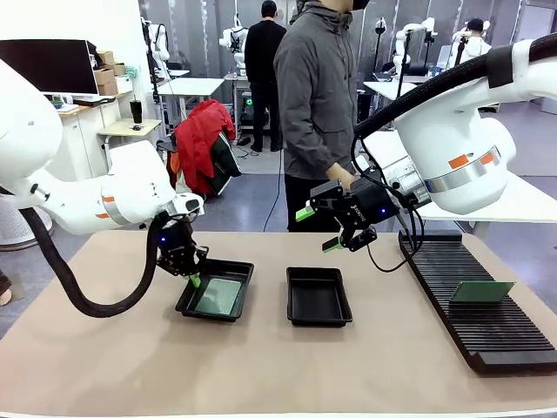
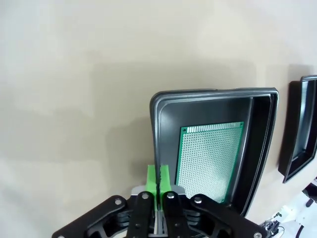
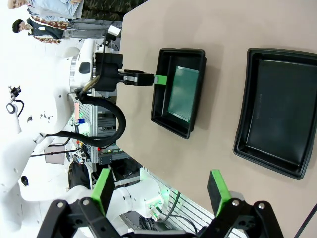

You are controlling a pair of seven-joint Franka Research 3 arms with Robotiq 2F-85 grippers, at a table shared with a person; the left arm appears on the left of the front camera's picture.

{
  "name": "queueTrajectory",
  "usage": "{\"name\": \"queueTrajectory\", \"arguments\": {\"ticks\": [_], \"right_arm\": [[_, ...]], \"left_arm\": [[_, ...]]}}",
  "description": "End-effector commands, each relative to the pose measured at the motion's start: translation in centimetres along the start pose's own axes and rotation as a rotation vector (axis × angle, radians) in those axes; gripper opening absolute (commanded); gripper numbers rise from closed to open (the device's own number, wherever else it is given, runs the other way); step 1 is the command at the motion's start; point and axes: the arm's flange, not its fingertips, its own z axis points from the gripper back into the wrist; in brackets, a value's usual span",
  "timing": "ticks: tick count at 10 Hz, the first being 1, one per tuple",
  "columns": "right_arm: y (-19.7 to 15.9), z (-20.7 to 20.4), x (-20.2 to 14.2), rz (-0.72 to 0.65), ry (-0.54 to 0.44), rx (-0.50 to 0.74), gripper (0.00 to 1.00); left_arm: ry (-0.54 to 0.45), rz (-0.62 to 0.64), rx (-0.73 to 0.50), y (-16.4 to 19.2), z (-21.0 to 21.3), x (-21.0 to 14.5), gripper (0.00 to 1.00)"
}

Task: Inspect and transfer BCBs to ESD trays.
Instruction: Pick up the ESD tray and place it on the left side of the table.

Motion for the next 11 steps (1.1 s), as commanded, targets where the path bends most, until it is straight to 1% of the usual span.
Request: {"name": "queueTrajectory", "arguments": {"ticks": [1, 4, 8, 11], "right_arm": [[0.2, 0.1, 0.0, -0.011, -0.006, -0.008, 1.00], [0.2, 0.1, 0.0, -0.011, -0.006, -0.008, 1.00], [0.2, 0.1, 0.0, -0.011, -0.006, -0.008, 1.00], [0.2, 0.1, 0.0, -0.011, -0.006, -0.008, 1.00]], "left_arm": [[-0.010, 0.009, -0.077, 2.8, 1.5, -1.4, 0.00], [-0.042, 0.004, -0.101, 6.5, 3.4, -2.5, 0.00], [-0.093, 0.057, -0.092, 14.2, 6.4, -4.8, 0.00], [-0.114, 0.092, -0.072, 19.3, 7.7, -5.4, 0.00]]}}
